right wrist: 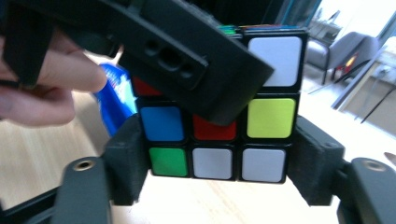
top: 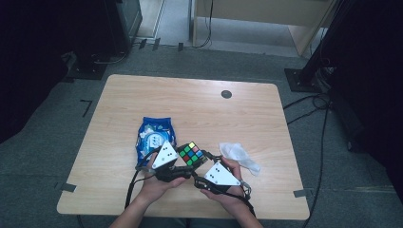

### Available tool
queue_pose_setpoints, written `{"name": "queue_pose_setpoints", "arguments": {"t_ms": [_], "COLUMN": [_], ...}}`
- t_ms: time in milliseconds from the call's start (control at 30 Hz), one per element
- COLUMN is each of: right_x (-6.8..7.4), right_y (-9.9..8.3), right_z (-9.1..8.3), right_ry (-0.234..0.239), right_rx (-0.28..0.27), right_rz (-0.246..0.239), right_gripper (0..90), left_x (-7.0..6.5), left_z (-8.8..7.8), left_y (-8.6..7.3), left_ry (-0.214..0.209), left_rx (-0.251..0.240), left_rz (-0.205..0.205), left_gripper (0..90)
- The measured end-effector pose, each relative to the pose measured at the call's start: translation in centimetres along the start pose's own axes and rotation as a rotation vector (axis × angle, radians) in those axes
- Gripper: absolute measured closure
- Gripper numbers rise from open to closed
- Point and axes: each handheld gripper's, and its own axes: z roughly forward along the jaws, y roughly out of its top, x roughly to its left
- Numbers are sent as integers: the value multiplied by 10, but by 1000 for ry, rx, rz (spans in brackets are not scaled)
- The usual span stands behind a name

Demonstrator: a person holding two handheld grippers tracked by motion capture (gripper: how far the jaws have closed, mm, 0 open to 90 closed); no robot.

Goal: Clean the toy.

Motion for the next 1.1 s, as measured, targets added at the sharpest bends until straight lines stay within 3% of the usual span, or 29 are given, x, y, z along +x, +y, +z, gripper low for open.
{"name": "queue_pose_setpoints", "arguments": {"t_ms": [167,267,400,533,667,867,1100], "right_x": [-2,-4,-15,-30,-46,-65,-68], "right_y": [3,4,1,1,4,13,23], "right_z": [-2,-3,-6,-10,-18,-31,-36], "right_ry": [28,35,17,9,-1,-3,76], "right_rx": [55,59,79,83,97,97,101], "right_rz": [18,31,63,106,162,229,302], "right_gripper": [345,348,348,348,348,348,347], "left_x": [6,9,16,27,34,34,20], "left_z": [-1,-6,-14,-20,-22,-9,1], "left_y": [-2,-1,2,0,-5,-19,-25], "left_ry": [-40,-46,-23,-1,-1,61,111], "left_rx": [-6,-51,-79,-85,-87,0,51], "left_rz": [-16,-13,-16,-35,-22,51,174], "left_gripper": [331,267,165,152,143,136,137]}}
